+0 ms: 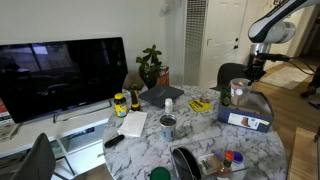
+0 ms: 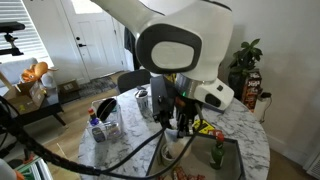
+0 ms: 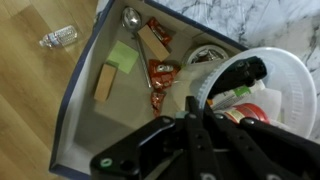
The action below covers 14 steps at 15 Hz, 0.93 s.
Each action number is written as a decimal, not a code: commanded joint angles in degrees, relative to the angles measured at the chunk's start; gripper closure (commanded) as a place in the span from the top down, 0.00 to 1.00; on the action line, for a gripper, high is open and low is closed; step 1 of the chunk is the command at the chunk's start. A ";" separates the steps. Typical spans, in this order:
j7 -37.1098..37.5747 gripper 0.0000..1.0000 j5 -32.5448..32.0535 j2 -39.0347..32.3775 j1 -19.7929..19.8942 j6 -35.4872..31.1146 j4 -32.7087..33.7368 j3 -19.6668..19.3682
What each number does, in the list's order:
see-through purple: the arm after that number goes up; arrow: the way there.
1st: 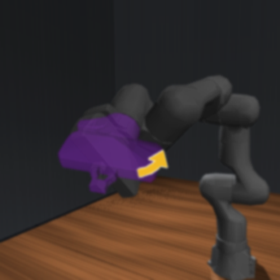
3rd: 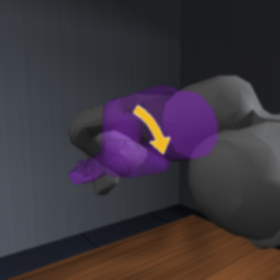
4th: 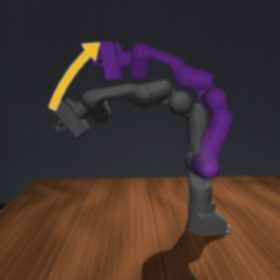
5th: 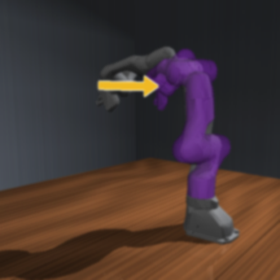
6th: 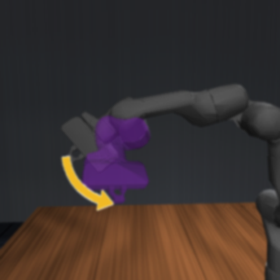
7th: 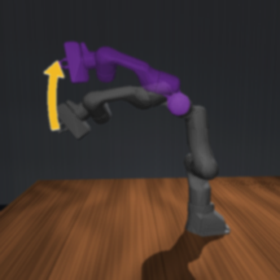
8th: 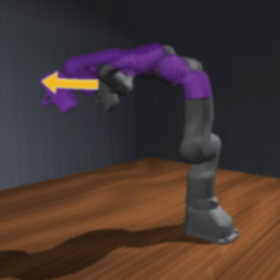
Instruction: Put the plastic cup inside the box
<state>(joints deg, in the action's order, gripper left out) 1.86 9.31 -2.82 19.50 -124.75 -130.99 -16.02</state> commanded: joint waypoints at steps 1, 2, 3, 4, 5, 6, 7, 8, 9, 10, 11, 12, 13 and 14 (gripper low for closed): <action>-1.81 0.01 4.85 -10.21 1.68 7.03 8.92 -2.03; -1.37 0.01 7.05 -12.72 2.75 7.62 10.70 -2.47; 0.11 0.01 9.05 -14.74 3.70 7.32 12.22 -2.83; 0.36 0.01 11.26 -17.10 4.91 7.53 13.93 -3.08; 0.63 0.01 13.13 -19.06 6.21 8.13 15.53 -3.29; 0.59 0.01 14.78 -21.25 7.73 9.21 17.17 -3.41; 0.66 0.01 16.29 -22.82 9.17 10.64 18.41 -3.43; 0.22 0.01 17.38 -24.08 10.50 11.88 19.39 -3.34; 0.57 0.01 18.34 -25.12 11.58 12.56 20.29 -3.36; 0.53 0.01 20.01 -25.84 12.78 12.59 20.87 -3.23; 0.30 0.01 21.50 -26.09 13.69 11.87 20.90 -3.14; 0.40 0.01 22.69 -26.31 14.49 11.17 20.99 -3.07; 0.16 0.01 23.86 -26.17 15.29 10.22 20.67 -2.96; 0.30 0.01 24.84 -25.99 15.86 9.46 20.39 -2.94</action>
<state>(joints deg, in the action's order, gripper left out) 1.97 30.47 -28.73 32.88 -114.79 -111.19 -19.57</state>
